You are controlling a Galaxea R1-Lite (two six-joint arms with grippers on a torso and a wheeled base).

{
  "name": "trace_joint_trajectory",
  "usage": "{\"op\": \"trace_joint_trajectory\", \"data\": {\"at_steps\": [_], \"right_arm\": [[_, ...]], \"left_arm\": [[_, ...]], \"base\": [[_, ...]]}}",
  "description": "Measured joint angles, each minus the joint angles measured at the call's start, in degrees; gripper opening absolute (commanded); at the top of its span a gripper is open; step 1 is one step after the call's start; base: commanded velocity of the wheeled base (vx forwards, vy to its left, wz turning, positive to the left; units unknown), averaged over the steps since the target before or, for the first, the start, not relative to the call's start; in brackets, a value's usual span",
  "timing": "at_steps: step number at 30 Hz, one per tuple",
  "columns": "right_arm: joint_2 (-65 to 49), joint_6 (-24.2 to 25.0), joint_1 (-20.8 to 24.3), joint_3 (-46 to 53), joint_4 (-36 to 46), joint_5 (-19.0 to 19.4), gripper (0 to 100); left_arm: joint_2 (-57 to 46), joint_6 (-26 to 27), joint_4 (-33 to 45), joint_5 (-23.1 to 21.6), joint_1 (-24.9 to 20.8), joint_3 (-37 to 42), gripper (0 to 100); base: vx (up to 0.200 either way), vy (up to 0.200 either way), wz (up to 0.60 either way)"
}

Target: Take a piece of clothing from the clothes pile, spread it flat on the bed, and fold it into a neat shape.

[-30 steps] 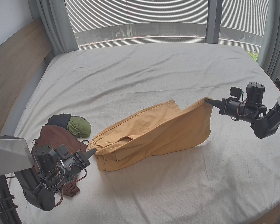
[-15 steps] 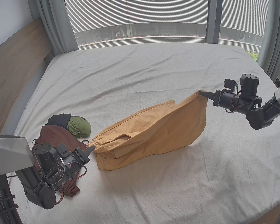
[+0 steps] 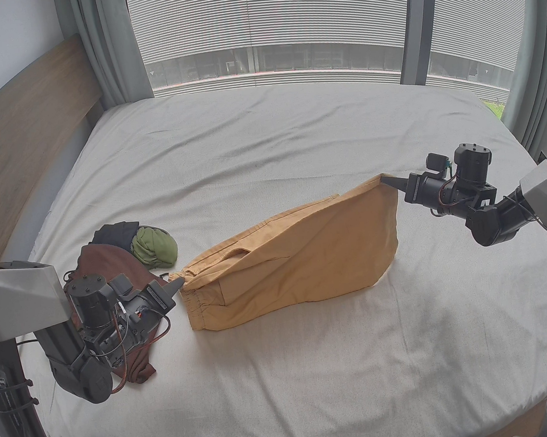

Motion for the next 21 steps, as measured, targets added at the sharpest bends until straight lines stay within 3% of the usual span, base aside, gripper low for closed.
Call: {"op": "trace_joint_trajectory", "data": {"at_steps": [21], "right_arm": [[9.5, 1.3, 1.8, -14.7, 2.3, -2.8, 0]], "left_arm": [[3.7, -0.7, 0.0, 0.8, 1.9, -4.0, 0]], "base": [[0.000, 0.000, 0.00]]}}
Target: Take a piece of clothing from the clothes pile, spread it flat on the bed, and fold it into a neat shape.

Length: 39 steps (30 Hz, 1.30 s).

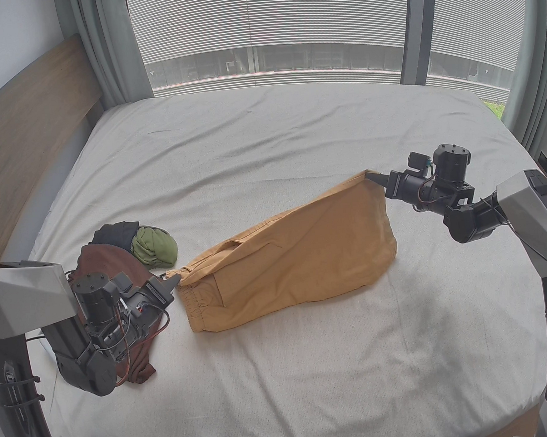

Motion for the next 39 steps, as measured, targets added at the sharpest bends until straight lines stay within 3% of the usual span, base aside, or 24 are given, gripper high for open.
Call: {"op": "trace_joint_trajectory", "data": {"at_steps": [11, 12, 13, 27, 31, 39], "right_arm": [[5.7, 0.3, 0.3, -9.8, 4.0, -1.3, 0], [6.0, 0.3, 0.3, -10.3, 4.0, -1.3, 100], [6.3, 0.3, 0.4, -10.8, 4.0, -1.4, 100], [9.8, 0.3, 1.0, -18.0, 3.4, -4.9, 100], [8.5, 0.2, 1.0, -14.1, 3.1, -5.0, 100], [1.9, 0.2, 1.0, 3.4, -1.5, -5.1, 100]], "left_arm": [[2.6, 0.0, 0.0, 0.7, 1.0, -2.1, 0], [2.8, 0.0, 0.0, 0.7, 1.0, -2.3, 0], [3.0, 0.0, 0.0, 0.8, 1.1, -2.4, 100], [4.3, 0.3, 0.0, 1.2, 2.9, -4.7, 100], [4.2, 0.4, 0.0, 1.3, 3.2, -4.7, 100], [2.5, 0.7, 0.0, 1.1, 2.2, -3.1, 100]], "base": [[0.000, 0.000, 0.00], [0.000, 0.000, 0.00], [0.000, 0.000, 0.00], [0.000, 0.000, 0.00], [0.000, 0.000, 0.00], [0.000, 0.000, 0.00]]}}
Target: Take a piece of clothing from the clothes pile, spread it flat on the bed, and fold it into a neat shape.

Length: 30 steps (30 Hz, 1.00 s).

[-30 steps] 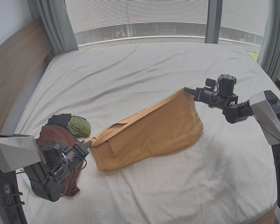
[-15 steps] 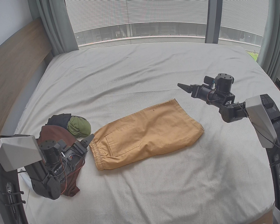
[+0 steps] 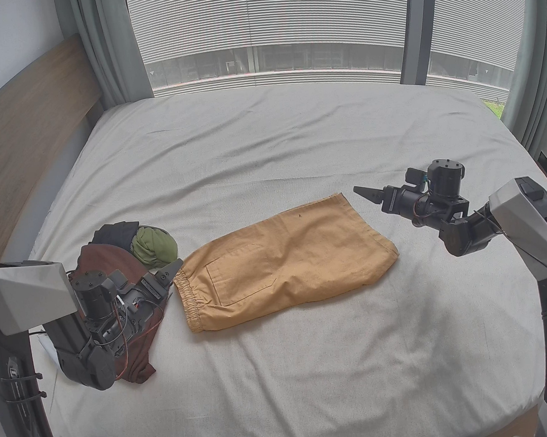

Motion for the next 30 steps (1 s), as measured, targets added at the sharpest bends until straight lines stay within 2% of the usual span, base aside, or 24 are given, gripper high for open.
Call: {"op": "trace_joint_trajectory", "data": {"at_steps": [9, 13, 16, 21, 30], "right_arm": [[-7.8, 1.0, 0.1, 20.7, -9.7, 0.3, 100], [-9.5, 1.6, 0.2, 28.2, -17.0, 0.4, 100], [-9.0, 1.8, 0.3, 31.6, -20.1, 0.4, 100], [-6.6, 1.9, 0.2, 35.1, -23.7, 0.4, 100], [-4.5, 2.4, 0.6, 37.6, -23.3, 0.5, 100]], "left_arm": [[-4.2, 0.5, 0.0, -0.2, -2.7, 3.3, 100], [-5.6, 4.0, 0.0, -0.2, -4.3, 4.9, 100], [-6.0, 6.9, 0.0, -0.1, -5.2, 5.9, 100], [-5.9, 8.2, 0.0, -0.1, -5.7, 6.8, 100], [-5.6, 8.5, -0.1, 0.0, -6.2, 7.3, 100]], "base": [[0.000, 0.000, 0.00], [0.000, 0.000, 0.00], [0.000, 0.000, 0.00], [0.000, 0.000, 0.00], [0.000, 0.000, 0.00]]}}
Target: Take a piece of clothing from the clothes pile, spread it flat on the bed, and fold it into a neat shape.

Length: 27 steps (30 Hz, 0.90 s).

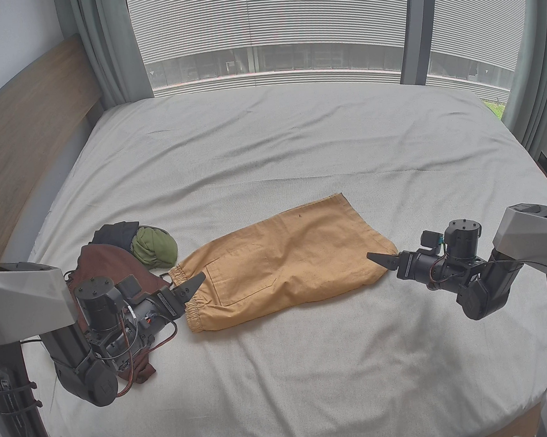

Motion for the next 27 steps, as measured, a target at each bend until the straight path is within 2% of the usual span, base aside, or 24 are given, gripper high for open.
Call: {"op": "trace_joint_trajectory", "data": {"at_steps": [27], "right_arm": [[8.1, 0.4, 2.3, -2.8, 1.9, -1.1, 100]], "left_arm": [[0.4, 0.0, 0.0, 0.0, 0.1, -0.1, 100]], "base": [[0.000, 0.000, 0.00]]}}
